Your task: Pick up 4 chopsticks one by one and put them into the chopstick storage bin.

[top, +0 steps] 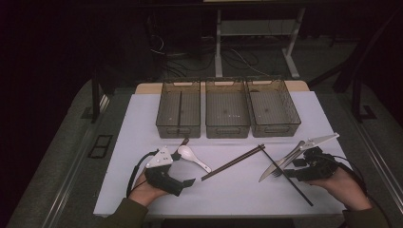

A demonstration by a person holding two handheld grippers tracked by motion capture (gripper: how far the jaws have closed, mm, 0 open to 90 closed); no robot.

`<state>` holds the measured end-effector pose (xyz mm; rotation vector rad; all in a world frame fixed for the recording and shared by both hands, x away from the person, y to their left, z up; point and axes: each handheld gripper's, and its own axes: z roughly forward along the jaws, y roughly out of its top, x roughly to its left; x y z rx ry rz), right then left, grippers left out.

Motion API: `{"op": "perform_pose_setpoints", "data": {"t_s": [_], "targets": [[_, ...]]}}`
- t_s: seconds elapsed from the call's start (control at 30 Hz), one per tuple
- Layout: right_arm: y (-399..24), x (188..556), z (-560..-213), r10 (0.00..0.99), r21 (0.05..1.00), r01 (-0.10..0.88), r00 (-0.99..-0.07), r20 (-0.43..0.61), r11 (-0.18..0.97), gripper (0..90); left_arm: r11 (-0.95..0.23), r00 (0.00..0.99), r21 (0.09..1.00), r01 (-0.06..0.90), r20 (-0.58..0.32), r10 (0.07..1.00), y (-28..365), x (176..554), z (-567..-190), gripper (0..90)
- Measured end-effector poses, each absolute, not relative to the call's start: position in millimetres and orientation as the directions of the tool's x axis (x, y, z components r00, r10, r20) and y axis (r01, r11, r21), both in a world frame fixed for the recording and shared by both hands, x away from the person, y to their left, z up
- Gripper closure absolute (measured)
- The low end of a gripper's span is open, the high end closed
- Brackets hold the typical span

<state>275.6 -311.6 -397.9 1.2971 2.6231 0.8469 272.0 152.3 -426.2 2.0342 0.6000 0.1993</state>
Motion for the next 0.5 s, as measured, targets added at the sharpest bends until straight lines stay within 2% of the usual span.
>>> {"op": "perform_pose_setpoints", "data": {"t_s": [0.5], "targets": [[-304,273,-412,0.764,0.336,0.748,-0.635,0.111,0.573,59.7,-0.41,0.865,0.849,0.332,-0.102,0.491,152,272,-426,0.0]]}}
